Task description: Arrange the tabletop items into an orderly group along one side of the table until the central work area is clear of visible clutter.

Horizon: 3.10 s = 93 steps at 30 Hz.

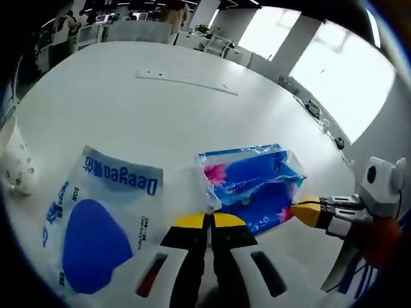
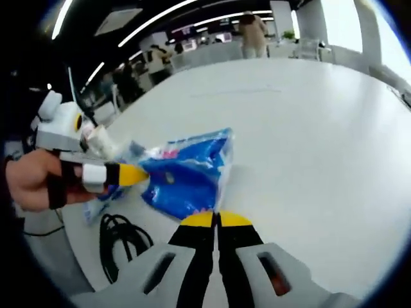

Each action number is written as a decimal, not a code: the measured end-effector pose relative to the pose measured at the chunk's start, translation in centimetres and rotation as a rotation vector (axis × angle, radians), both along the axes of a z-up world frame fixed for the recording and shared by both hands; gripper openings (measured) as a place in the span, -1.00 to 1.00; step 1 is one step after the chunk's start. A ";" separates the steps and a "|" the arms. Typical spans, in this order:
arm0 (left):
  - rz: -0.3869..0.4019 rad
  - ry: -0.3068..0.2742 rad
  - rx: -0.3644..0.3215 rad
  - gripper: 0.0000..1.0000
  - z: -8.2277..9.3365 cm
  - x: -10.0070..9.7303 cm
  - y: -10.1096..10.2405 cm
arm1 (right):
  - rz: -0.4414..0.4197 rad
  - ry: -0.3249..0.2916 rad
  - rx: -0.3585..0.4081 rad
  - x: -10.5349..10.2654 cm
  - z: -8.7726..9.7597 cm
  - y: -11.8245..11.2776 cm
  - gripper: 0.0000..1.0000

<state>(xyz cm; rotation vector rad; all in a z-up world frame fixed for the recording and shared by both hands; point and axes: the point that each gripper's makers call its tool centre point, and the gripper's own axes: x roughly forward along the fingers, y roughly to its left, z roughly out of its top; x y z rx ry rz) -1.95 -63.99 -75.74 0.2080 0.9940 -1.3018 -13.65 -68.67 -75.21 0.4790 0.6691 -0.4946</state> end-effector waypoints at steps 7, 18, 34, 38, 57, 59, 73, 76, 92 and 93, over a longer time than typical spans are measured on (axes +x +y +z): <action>-0.013 -0.002 -0.003 -0.99 0.0 -0.1 -0.2 | -0.020 0.014 0.025 -0.2 -0.7 -0.4 -1.00; 0.034 0.036 -0.030 -0.96 0.2 0.8 -1.7 | -0.074 0.002 0.063 0.4 -1.2 -1.5 -1.00; -0.052 -0.022 -0.051 -0.70 1.5 0.7 0.2 | -0.121 -0.033 0.059 0.0 -1.0 -1.9 -0.97; -0.063 -0.035 -0.058 -0.70 1.9 0.8 0.9 | -0.114 -0.044 0.057 0.0 -0.5 -1.7 -0.91; -0.064 -0.126 -0.048 -0.72 3.6 2.8 6.7 | -0.029 -0.020 0.015 0.0 0.6 0.3 -0.89; -0.054 -0.126 -0.047 -0.73 3.7 3.2 7.3 | -0.027 -0.021 0.014 0.0 0.6 0.5 -0.89; 0.030 -0.112 -0.035 -0.72 4.2 4.7 13.1 | 0.014 -0.037 -0.020 0.5 2.3 2.1 -0.88; 0.053 -0.104 -0.022 -0.73 3.8 4.5 14.1 | 0.026 -0.039 -0.028 0.9 2.6 2.4 -0.89; 0.202 -0.026 0.010 -0.72 3.2 5.2 17.6 | 0.134 -0.049 -0.057 3.4 3.8 4.3 -0.88; 0.206 -0.025 0.012 -0.72 3.1 5.2 17.6 | 0.138 -0.049 -0.057 3.5 3.8 4.3 -0.88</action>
